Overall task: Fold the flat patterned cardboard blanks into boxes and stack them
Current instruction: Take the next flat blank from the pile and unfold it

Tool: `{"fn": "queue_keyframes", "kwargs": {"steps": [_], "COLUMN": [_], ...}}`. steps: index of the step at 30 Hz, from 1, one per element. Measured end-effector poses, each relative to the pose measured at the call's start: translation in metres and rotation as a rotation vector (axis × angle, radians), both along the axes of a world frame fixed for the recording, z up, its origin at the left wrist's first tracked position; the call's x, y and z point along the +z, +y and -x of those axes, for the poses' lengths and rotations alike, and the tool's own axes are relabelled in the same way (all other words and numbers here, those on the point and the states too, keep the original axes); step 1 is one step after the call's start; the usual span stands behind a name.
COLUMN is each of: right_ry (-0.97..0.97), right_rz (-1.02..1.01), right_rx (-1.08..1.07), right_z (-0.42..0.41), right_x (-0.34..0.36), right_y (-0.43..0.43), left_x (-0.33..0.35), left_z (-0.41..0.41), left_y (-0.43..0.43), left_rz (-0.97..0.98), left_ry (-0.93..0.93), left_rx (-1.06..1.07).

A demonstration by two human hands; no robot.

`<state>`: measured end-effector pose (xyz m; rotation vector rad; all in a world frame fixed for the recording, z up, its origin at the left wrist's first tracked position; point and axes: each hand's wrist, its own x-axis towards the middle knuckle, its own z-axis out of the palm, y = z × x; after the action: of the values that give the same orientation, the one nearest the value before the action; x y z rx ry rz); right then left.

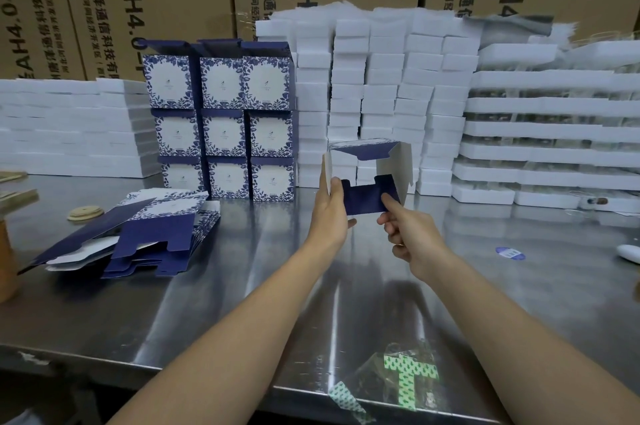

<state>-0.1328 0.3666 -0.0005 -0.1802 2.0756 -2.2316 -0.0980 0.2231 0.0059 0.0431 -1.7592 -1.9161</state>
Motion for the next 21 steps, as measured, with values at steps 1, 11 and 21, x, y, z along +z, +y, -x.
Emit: {"fn": "queue_keyframes", "kwargs": {"steps": [1,11,21], "right_ry": [-0.013,0.068,0.040], "right_rz": [0.024,0.069,0.049], "right_rx": [0.030,-0.039,0.173], "right_z": [0.000,0.002,-0.005], "right_x": [-0.001,-0.004,-0.009], "right_y": [0.000,-0.003,-0.010], "left_x": [0.001,0.001,-0.002], "left_z": [-0.001,-0.012,-0.009], "left_y": [0.001,0.010,0.012], "left_rz": [-0.019,0.041,-0.052], "left_ry": [0.002,0.043,-0.021], "left_rx": [-0.006,-0.073,-0.138]}}
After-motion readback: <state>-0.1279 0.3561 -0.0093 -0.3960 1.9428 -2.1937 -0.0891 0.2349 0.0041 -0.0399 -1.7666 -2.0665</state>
